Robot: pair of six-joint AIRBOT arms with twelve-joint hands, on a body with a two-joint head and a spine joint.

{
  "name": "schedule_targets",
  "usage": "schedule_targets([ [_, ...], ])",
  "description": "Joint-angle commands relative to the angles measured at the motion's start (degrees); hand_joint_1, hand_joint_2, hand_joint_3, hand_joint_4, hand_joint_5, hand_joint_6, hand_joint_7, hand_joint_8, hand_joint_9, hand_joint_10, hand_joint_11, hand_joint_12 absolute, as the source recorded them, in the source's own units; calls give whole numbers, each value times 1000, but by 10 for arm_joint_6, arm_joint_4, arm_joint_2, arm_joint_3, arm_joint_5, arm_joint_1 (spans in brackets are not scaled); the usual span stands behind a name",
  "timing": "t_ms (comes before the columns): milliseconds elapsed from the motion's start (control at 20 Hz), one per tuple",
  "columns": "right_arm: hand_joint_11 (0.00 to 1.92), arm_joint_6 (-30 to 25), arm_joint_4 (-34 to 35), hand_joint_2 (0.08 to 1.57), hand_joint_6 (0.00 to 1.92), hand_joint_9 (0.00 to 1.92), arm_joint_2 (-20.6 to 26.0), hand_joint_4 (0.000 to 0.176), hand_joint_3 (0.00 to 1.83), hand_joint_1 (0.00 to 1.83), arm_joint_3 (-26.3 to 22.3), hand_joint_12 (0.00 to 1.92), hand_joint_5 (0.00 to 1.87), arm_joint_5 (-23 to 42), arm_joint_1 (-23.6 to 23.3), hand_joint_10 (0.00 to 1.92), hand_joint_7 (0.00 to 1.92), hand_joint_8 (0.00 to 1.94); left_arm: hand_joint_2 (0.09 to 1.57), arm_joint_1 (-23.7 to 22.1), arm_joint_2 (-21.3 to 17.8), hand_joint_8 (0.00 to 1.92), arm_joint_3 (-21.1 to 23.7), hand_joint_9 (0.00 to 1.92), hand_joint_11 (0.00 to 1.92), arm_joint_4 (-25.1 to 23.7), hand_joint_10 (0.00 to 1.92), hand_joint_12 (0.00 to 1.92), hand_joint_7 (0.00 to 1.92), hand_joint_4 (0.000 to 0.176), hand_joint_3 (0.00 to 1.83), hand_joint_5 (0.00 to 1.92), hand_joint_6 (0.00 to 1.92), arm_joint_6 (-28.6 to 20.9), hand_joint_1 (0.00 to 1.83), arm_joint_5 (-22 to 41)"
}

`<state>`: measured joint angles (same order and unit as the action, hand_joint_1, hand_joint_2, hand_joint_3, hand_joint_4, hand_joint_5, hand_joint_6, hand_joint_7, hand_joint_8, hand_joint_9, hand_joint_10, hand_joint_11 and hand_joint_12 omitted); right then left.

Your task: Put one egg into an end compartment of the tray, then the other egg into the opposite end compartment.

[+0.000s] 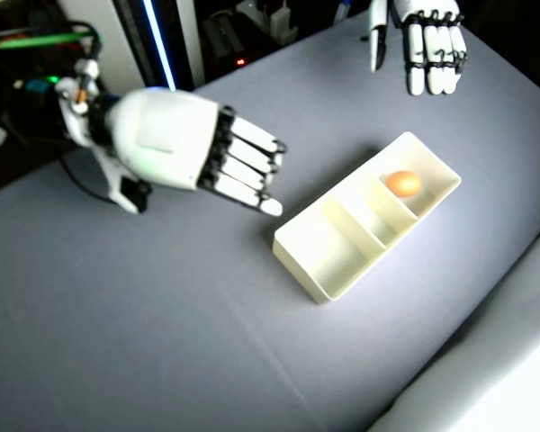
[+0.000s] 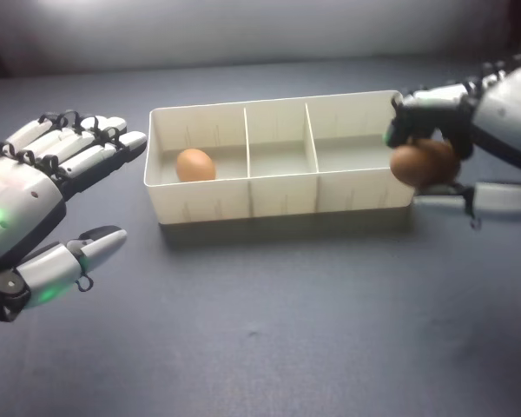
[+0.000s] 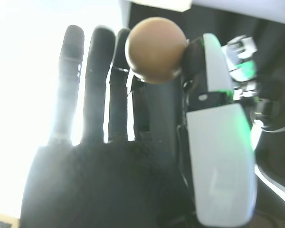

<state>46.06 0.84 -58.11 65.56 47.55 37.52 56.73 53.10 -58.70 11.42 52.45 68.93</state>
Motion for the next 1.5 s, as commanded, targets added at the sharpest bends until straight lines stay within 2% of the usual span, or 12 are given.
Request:
schedule_targets([
  [0,773,-2,2,1301,1471,840,-6,0,1,1166,10,1691,545,39,-17,1391,778,1527,1429,-2,5,3,-5,128,0,-4,74,1247,162,1,0,230,11,-3,415,75],
  [500,863,48,55,1356,1573,815,-118,0,2,1137,145,1919,416,-128,-101,1666,701,1635,1425,-3,30,2,-24,130,0,0,157,1335,180,59,1,231,1,-23,265,74],
  [600,109,55,56,1315,517,110,-120,0,0,667,147,1906,49,-135,-103,1277,134,725,1438,-3,30,1,-24,32,0,0,159,1105,104,102,2,169,4,-25,313,75],
  [700,3,60,63,1303,51,13,-119,25,0,437,146,1467,2,-136,-105,717,62,162,1437,-3,31,3,-24,4,0,1,116,872,69,113,1,138,3,-25,304,78],
  [850,0,61,64,1284,0,0,-119,25,0,373,135,1197,0,-125,-108,142,0,0,1413,-3,30,1,-23,27,0,3,93,735,75,112,0,134,0,-25,349,85],
  [1000,0,61,64,1292,0,0,-96,30,4,309,96,1696,0,-78,-107,422,0,0,1402,4,29,5,-18,65,0,8,77,726,98,75,0,162,8,-28,344,102],
  [1050,0,64,64,1320,0,0,-84,24,10,209,80,1828,0,-57,-103,527,0,0,1402,6,27,1,-15,55,0,10,62,668,92,92,0,157,3,-28,344,107],
  [1100,0,68,63,1353,0,0,-71,71,10,77,60,1788,0,-34,-94,273,0,0,1412,8,24,0,-13,59,0,11,48,628,89,105,2,136,0,-28,346,115],
  [1200,0,71,63,1359,0,0,-41,91,9,45,24,1756,0,20,-67,77,0,0,1418,14,21,2,-8,45,0,15,33,535,73,110,4,110,4,-28,323,131],
  [1300,0,71,63,1356,0,0,-14,103,1,73,-12,1588,0,78,-32,2,0,0,1425,21,18,1,-2,5,0,20,7,309,17,131,1,54,3,-28,355,148],
  [1400,0,71,64,1366,0,0,17,49,1,79,-48,830,0,136,5,0,0,0,1422,31,12,0,6,0,0,24,0,89,0,128,0,1,0,-28,358,168],
  [1450,0,71,64,1369,0,0,40,75,2,83,-68,165,0,164,29,0,0,0,1395,37,8,0,10,0,0,26,0,18,0,104,0,0,0,-28,358,179],
])
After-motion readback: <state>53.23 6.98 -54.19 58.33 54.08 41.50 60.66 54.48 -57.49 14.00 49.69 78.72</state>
